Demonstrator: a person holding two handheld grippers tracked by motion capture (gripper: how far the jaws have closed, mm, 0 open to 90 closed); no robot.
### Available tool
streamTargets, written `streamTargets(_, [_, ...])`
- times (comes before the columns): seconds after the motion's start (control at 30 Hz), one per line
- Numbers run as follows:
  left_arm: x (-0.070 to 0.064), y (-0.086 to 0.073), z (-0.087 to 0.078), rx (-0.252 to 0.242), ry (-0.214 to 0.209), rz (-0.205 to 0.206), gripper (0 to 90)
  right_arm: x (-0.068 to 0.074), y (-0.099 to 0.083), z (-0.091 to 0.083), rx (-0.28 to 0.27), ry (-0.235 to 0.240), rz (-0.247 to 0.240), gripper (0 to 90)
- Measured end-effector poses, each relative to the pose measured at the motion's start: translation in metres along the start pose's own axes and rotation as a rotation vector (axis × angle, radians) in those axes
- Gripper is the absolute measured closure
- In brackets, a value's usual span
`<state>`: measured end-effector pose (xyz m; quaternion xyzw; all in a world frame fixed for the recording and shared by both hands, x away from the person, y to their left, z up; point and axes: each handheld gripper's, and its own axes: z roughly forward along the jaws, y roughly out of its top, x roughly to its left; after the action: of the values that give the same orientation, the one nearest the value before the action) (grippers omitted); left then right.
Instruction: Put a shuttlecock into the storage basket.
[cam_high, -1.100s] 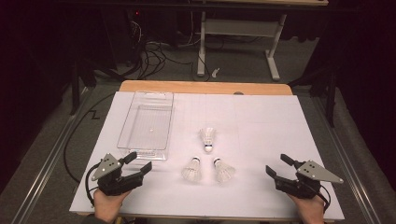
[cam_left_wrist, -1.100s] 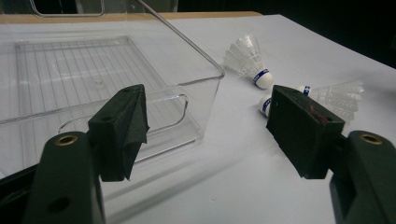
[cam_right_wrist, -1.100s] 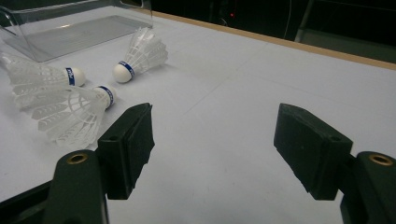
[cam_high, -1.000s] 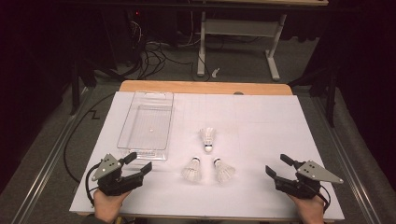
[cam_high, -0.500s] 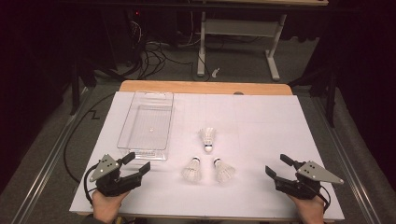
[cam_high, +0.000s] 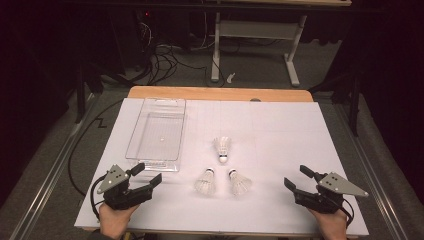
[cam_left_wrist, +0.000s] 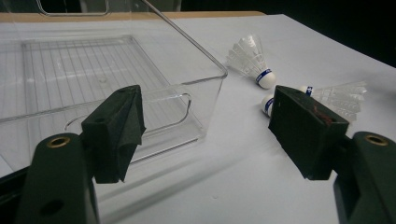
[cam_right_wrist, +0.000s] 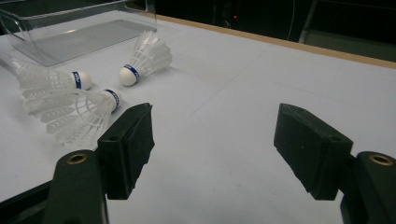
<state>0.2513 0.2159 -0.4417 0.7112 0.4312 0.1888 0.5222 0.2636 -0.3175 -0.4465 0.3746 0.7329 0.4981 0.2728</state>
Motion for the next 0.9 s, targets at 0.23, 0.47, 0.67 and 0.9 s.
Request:
streamTargets(0.23, [-0.001, 0.003, 0.001, 0.002, -0.005, 0.006, 28.1, 0.000, 0.000, 0.001, 0.003, 0.004, 0.006, 28.9])
streamTargets(0.47, [-0.002, 0.006, 0.002, 0.001, -0.010, 0.007, 28.6, 0.000, 0.000, 0.001, 0.003, 0.007, 0.007, 28.9])
streamTargets(0.67, [-0.003, 0.008, 0.003, 0.003, -0.016, 0.009, 29.0, 0.000, 0.000, 0.001, 0.003, 0.009, 0.008, 28.9])
streamTargets(0.9, [-0.004, 0.011, 0.002, -0.003, -0.020, 0.014, 29.3, 0.001, 0.000, 0.002, 0.006, 0.022, 0.006, 28.9])
